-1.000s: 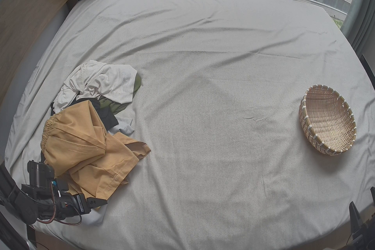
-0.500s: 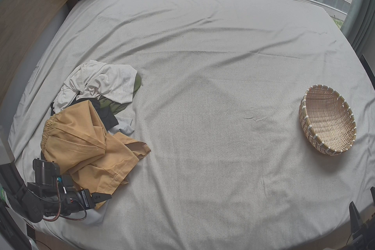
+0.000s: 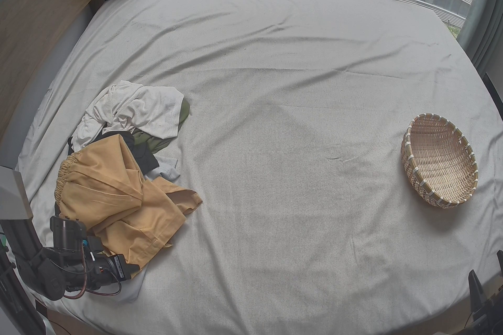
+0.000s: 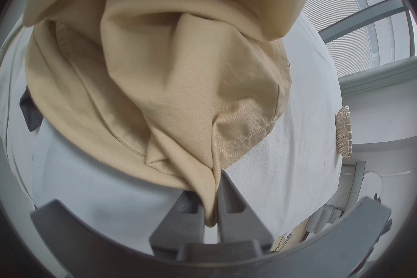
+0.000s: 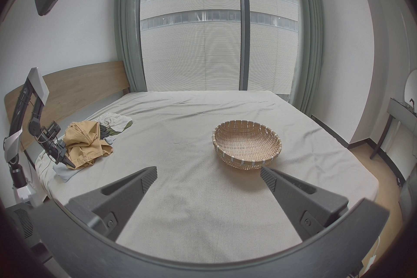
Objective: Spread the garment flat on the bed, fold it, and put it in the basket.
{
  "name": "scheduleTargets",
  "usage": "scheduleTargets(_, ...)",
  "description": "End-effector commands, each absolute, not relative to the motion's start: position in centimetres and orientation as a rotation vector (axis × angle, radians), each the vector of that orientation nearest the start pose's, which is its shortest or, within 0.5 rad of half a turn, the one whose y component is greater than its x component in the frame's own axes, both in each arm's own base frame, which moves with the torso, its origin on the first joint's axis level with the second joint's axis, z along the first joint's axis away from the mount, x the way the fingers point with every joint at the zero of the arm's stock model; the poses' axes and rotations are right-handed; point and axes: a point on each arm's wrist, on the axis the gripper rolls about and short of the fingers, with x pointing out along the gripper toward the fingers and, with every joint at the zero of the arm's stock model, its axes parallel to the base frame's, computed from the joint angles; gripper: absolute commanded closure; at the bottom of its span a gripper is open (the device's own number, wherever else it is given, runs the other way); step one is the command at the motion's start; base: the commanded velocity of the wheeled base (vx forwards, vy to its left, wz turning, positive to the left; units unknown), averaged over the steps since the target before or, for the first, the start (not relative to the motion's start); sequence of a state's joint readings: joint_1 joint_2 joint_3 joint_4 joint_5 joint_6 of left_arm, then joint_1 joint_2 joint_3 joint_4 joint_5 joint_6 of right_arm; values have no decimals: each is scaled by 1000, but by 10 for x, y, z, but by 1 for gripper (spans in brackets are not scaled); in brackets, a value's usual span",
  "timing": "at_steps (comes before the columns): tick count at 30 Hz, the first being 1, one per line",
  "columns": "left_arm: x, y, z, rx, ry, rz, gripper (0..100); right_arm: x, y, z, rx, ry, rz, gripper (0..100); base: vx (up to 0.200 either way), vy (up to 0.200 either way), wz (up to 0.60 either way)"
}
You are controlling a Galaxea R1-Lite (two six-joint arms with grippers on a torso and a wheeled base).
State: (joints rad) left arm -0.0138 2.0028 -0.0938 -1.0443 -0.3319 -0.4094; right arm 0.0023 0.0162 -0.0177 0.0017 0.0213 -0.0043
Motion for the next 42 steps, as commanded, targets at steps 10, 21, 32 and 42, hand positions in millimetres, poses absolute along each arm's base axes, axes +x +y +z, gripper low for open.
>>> scheduleTargets(10,207,-39,16,-528,789,-275,100,-22,0,75,-5,8,25,0,0,0,0)
scheduleTargets(21,214,-70,21,-610,677,-294,100,-22,0,75,-5,8,25,0,0,0,0)
scheduleTargets(32,214,-85,25,-608,665,-361,100,-22,0,75,-5,8,25,0,0,0,0)
scheduleTargets(42,221,-104,28,-601,636,-439,100,-22,0,75,-5,8,23,0,0,0,0)
